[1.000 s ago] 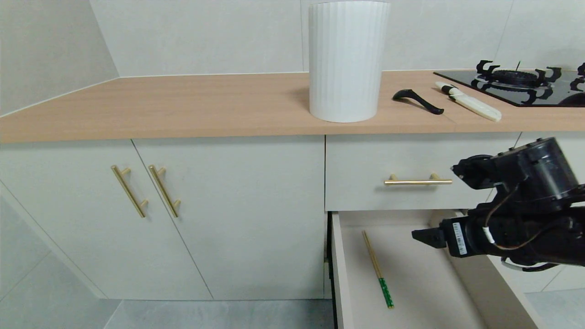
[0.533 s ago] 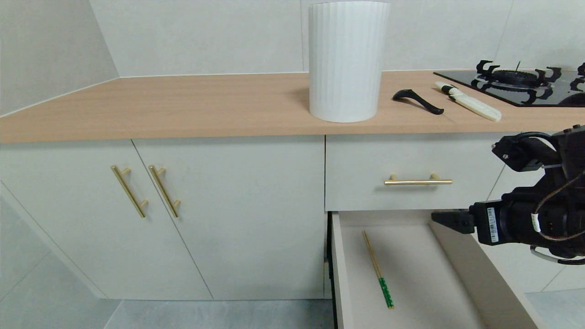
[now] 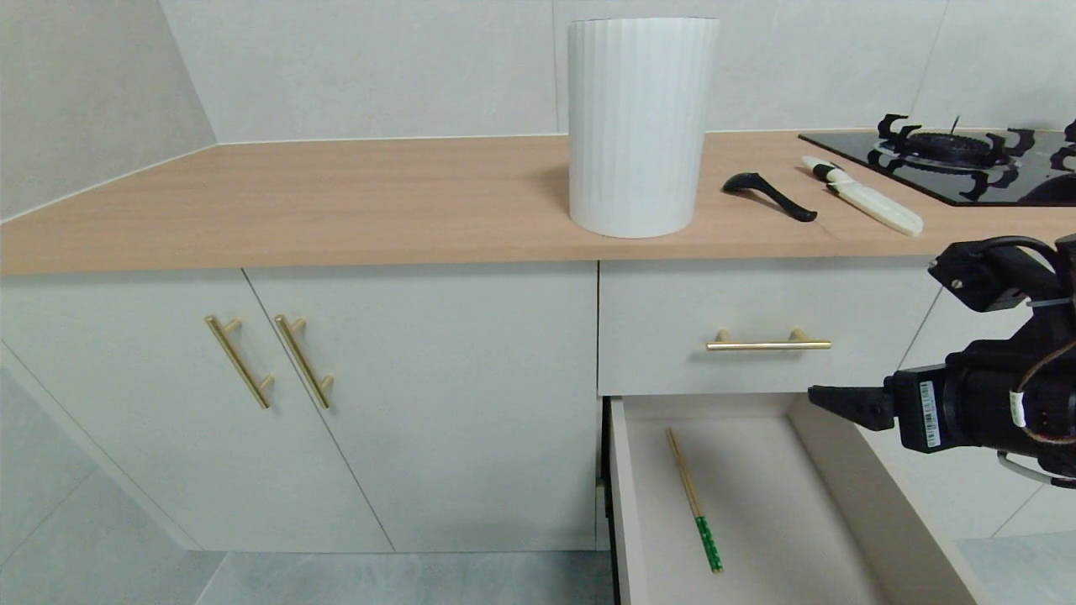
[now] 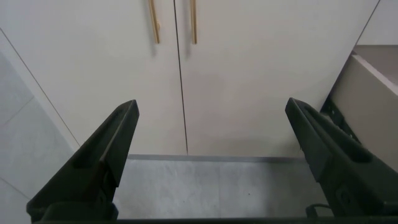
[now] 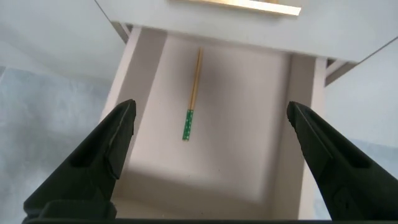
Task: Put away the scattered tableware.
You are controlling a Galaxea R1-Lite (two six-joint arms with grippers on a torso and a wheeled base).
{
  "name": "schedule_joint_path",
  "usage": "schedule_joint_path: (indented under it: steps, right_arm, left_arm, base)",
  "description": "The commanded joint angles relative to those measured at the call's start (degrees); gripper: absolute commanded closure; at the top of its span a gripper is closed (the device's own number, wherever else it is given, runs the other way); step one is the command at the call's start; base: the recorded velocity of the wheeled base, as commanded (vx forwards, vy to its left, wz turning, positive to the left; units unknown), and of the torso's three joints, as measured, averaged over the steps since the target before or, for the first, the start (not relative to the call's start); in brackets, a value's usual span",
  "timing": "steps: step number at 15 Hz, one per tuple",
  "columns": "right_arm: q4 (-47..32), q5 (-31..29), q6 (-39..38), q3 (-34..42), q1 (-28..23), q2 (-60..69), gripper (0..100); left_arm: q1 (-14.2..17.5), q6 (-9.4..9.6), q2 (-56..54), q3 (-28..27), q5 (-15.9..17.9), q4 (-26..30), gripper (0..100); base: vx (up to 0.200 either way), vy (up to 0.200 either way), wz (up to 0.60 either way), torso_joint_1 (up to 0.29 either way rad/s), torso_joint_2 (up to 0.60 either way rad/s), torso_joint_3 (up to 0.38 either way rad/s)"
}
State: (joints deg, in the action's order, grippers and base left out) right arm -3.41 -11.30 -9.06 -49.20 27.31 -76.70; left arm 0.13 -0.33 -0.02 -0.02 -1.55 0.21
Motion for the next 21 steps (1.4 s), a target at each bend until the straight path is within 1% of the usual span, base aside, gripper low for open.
schedule_joint_path:
  steps: [1,7,16,19,21]
  right_arm:
    - [0.1,0.0,0.0,0.1,-0.1,-0.4,0]
    - [0.1,0.0,0.3,0.4,-0.1,-0.5,0]
    - [0.2,0.3,0.3,0.7,-0.1,-1.3,0]
    - [0.6,0.3,0.4,0.4,-1.1,-2.4,0]
    - [5.2,0.8,2.5,-0.5,-2.7,-2.9,0]
  left_arm:
    - [0.0,-0.02,0.0,0.0,0.0,0.0,0]
    - [0.0,-0.02,0.0,0.0,0.0,-0.1,0]
    - [0.0,-0.02,0.0,0.0,0.0,0.0,0]
    - [0.0,-0.02,0.0,0.0,0.0,0.0,0]
    - [0.0,-0.02,0.0,0.0,0.0,0.0,0]
  base:
    - [0.000,0.000,0.00,0.119,-0.33,-0.310]
    - [0.000,0.000,0.00,0.148,-0.51,-0.304]
    - [0.000,0.000,0.00,0.191,-0.47,-0.282]
    - [0.000,0.000,0.00,0.074,-0.16,-0.085]
    - [0.000,0.000,0.00,0.000,0.00,0.000]
